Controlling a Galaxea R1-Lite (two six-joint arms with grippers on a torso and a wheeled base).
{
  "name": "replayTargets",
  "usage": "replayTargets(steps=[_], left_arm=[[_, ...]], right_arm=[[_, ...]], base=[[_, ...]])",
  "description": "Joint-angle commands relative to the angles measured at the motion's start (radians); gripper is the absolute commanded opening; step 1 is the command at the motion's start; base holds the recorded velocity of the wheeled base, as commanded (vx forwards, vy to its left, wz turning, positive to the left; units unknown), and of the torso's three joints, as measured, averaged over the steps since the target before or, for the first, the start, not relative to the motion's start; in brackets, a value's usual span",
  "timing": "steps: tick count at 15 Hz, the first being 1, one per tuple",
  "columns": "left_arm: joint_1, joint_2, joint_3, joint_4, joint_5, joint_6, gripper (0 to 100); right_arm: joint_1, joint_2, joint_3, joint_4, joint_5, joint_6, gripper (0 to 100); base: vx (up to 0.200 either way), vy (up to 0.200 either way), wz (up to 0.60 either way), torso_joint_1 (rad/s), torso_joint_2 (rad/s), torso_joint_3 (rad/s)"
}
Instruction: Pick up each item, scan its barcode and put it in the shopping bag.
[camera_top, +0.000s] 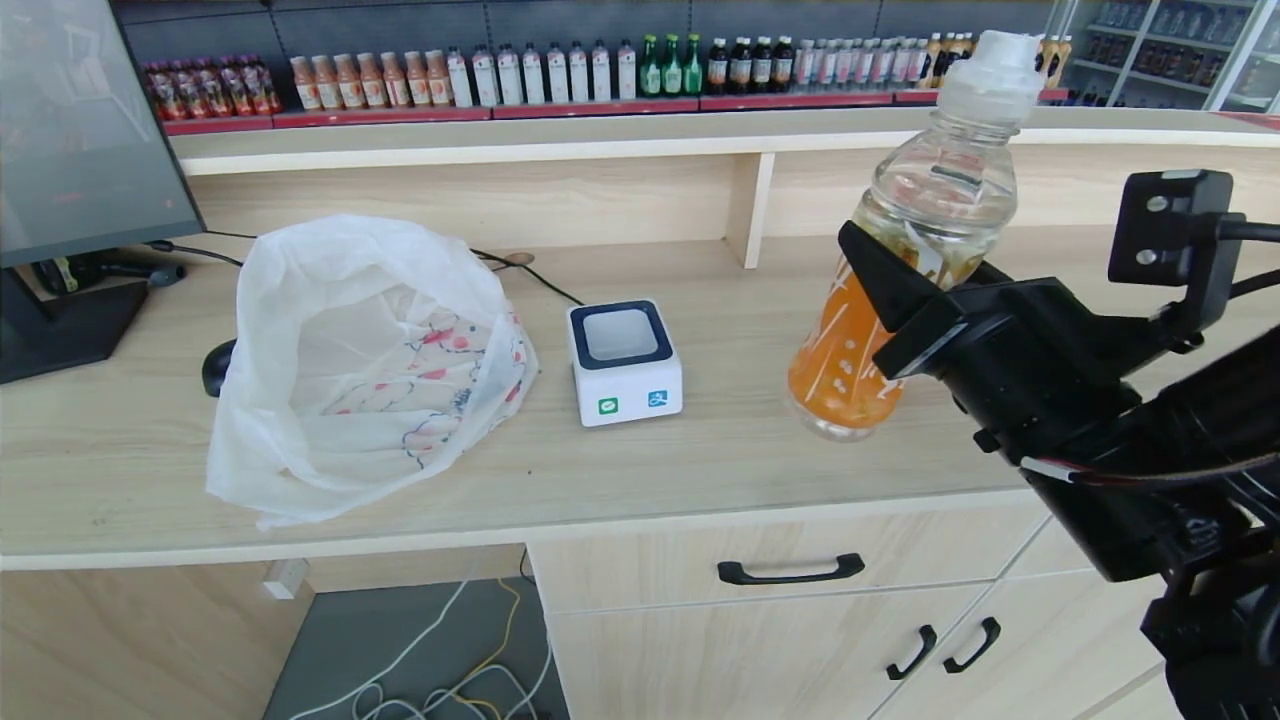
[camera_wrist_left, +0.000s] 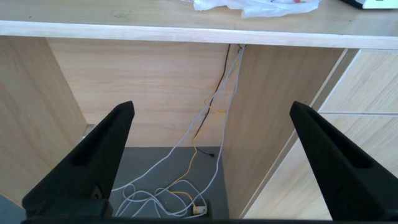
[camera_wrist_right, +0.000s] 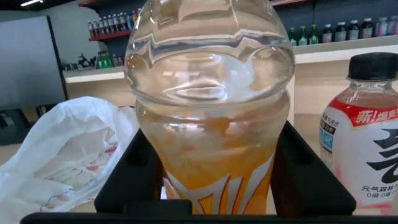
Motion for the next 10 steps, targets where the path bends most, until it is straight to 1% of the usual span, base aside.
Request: replayTargets(steps=[1,5,10], left_arm=[[-0.001,0.000,0.000,-0.001,0.000,0.000,100],[0.001,0.000,0.000,0.001,0.001,-0.004,100],[0.001,0.000,0.000,-0.001,0.001,-0.002,100]], right_arm=[[-0.007,0.042,-0.024,-0.001,0.000,-0.001,0],[-0.010,0.086,-0.084,-0.001,0.001,0.001,0],[-0.010,0.091,-0.088,-0.001,0.001,0.001,0]], base=[[0.000,0.200,0.00,0.002,0.01,0.007],[0.000,0.200,0.00,0.005,0.00,0.000],[0.000,0.200,0.00,0.004,0.00,0.000]])
